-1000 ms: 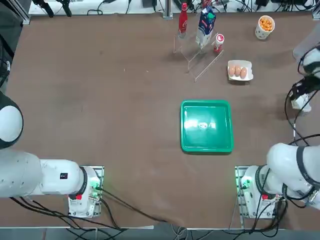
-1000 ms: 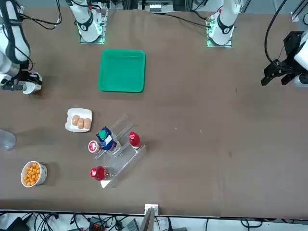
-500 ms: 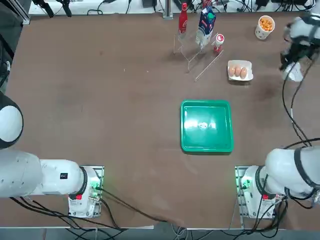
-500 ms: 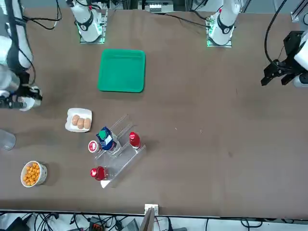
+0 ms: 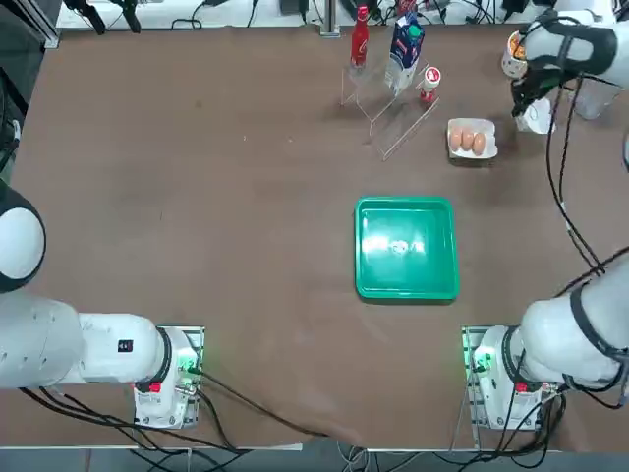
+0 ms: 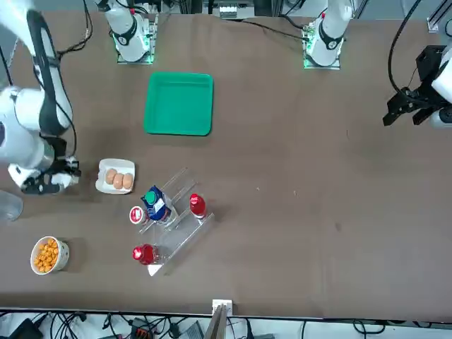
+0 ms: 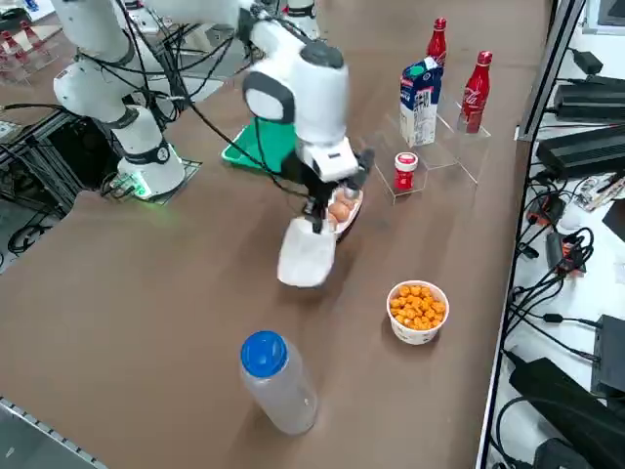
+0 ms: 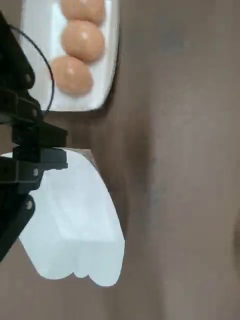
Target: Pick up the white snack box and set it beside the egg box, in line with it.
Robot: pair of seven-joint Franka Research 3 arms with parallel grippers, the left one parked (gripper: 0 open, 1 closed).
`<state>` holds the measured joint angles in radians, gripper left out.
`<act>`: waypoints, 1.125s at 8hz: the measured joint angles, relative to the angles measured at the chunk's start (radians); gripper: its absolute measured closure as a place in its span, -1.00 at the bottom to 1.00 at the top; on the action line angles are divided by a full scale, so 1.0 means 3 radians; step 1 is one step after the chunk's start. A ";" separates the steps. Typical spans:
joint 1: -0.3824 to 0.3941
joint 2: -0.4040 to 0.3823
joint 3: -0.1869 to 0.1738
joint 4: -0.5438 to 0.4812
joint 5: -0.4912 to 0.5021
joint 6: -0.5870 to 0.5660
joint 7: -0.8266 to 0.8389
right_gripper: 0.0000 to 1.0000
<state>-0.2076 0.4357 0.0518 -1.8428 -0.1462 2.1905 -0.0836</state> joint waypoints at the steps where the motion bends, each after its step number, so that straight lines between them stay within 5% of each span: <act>1: 0.0004 0.0176 -0.0002 0.0119 -0.0104 0.0000 0.0137 0.96; 9: 0.0011 0.0298 -0.0060 -0.0006 -0.0270 -0.0068 0.0647 0.96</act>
<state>-0.2043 0.5252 0.0337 -1.8447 -0.2273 2.1700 0.1103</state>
